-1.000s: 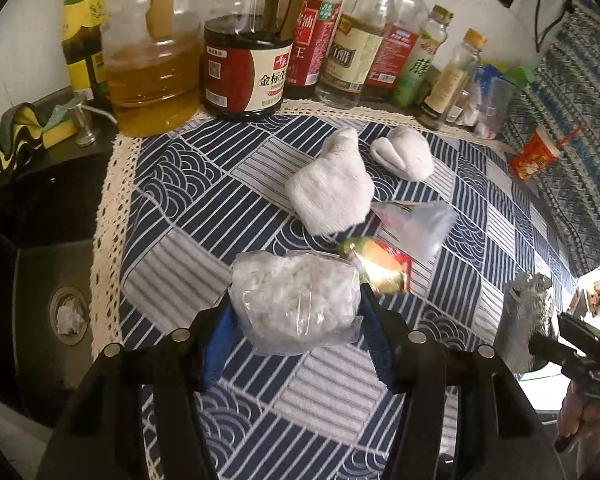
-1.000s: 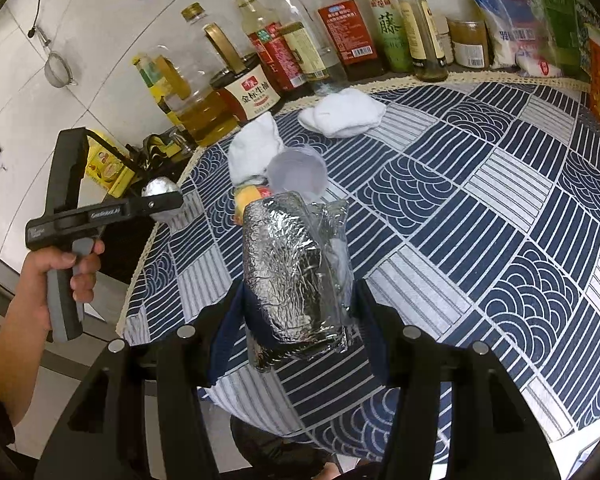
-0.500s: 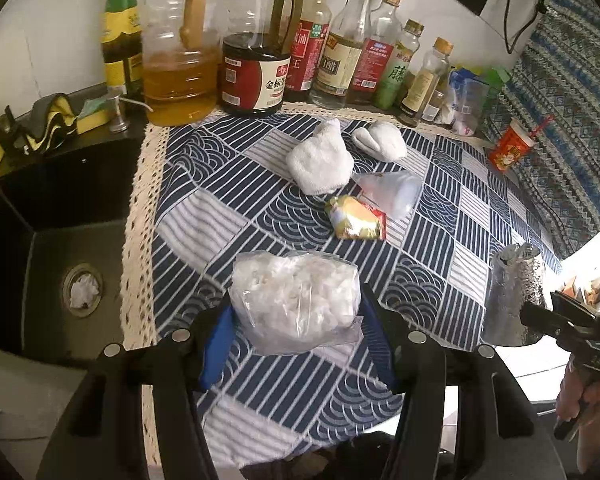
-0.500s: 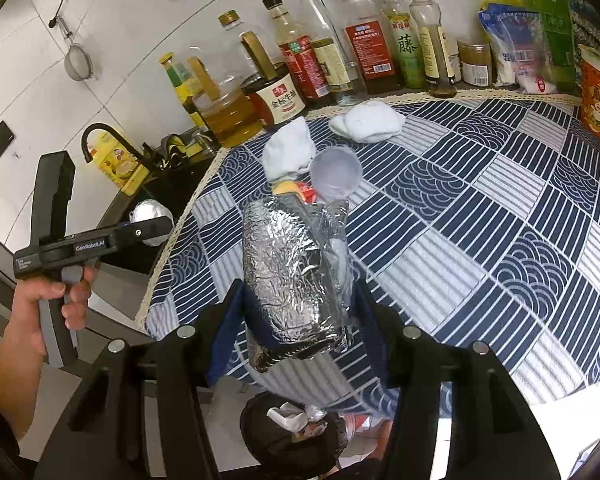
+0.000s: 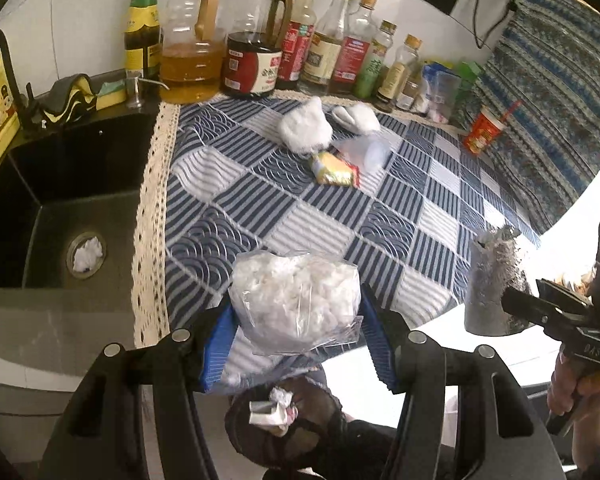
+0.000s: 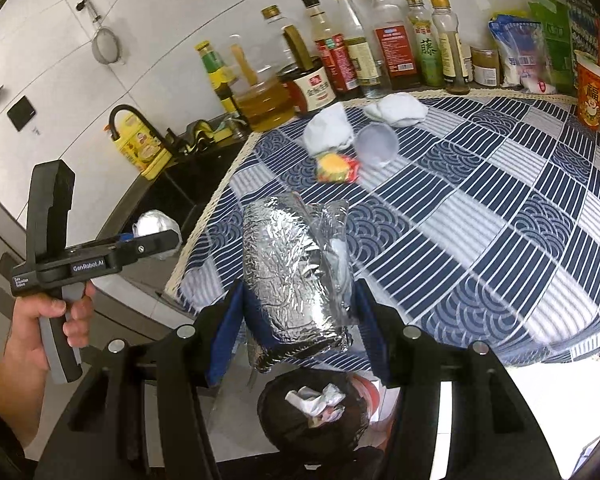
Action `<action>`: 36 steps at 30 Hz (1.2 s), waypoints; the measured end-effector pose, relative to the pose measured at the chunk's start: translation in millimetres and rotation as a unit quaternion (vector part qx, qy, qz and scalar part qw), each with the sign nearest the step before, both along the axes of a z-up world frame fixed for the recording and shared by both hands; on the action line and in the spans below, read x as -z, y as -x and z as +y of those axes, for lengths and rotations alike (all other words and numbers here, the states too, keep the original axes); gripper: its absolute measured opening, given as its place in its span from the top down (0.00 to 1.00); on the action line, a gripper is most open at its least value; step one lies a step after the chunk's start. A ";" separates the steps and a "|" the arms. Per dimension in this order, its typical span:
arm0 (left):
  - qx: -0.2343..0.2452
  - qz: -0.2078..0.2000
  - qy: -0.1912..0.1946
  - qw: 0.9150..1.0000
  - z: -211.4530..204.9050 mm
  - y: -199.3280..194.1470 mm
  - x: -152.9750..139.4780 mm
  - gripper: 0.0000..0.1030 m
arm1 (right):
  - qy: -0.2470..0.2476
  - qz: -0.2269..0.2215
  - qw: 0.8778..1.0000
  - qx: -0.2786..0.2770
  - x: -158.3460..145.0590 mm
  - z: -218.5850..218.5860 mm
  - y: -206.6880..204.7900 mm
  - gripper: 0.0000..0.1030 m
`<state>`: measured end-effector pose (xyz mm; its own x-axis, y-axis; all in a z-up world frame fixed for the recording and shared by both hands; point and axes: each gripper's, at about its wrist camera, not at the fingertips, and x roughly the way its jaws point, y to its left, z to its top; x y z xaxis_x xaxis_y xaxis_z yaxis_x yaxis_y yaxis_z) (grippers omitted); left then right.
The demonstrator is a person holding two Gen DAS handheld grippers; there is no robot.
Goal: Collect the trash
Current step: 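Carry the tissue bag and foil item down over the trash bin with both tools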
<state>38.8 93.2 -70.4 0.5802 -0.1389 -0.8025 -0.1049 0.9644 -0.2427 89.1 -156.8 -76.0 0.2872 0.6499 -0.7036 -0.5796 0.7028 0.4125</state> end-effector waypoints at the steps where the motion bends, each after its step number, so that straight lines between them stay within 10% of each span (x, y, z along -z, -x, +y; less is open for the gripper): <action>1: 0.004 0.001 0.003 1.000 -2.8 7.8 2.2 0.46 | 0.001 -0.001 1.000 -0.001 -0.3 1.0 4.9 0.47; 36: 0.013 0.090 0.079 0.993 -38.9 116.4 102.7 0.46 | 0.059 0.073 0.995 -0.022 75.6 21.3 118.1 0.46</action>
